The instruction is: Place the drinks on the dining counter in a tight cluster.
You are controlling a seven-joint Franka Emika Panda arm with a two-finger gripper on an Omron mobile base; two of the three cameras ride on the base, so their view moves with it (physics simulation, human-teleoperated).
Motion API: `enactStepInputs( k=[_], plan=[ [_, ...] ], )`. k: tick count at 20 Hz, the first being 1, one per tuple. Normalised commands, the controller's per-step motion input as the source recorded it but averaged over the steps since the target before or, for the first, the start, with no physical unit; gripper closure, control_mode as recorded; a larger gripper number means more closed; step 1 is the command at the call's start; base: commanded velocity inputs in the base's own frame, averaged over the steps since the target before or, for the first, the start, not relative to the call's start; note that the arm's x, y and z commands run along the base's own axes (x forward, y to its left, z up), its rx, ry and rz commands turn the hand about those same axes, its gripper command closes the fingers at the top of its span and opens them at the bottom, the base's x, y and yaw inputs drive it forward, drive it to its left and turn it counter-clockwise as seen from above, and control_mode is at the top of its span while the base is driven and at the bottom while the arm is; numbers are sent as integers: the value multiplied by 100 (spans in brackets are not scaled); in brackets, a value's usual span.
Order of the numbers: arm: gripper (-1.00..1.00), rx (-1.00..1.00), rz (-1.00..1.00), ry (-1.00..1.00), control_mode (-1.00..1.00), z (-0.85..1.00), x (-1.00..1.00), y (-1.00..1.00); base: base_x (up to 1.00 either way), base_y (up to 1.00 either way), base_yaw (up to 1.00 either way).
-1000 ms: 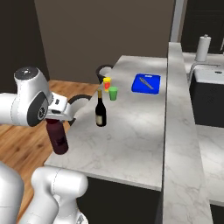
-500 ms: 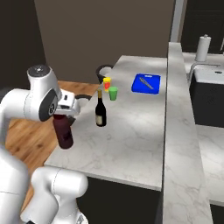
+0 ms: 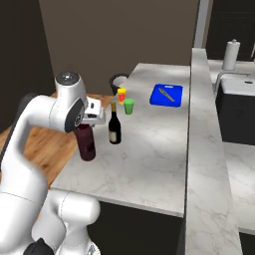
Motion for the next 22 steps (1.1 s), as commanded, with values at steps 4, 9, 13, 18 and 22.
enactStepInputs(
  k=[4, 9, 13, 18, 22],
  plan=[
    [100, 0, 0, 0, -100, 0, 31, -21, 0, 0, 0],
    [100, 0, 0, 0, -100, 0, 18, -1, 0, 0, 0],
    [100, -2, -2, 0, -100, -2, 29, 2, 0, 0, 0],
    [100, -1, -3, -1, -100, -3, 20, 0, 0, 0, 0],
    [100, -2, -10, -1, -100, -1, 0, 0, 0, 0, 0]
  ],
)
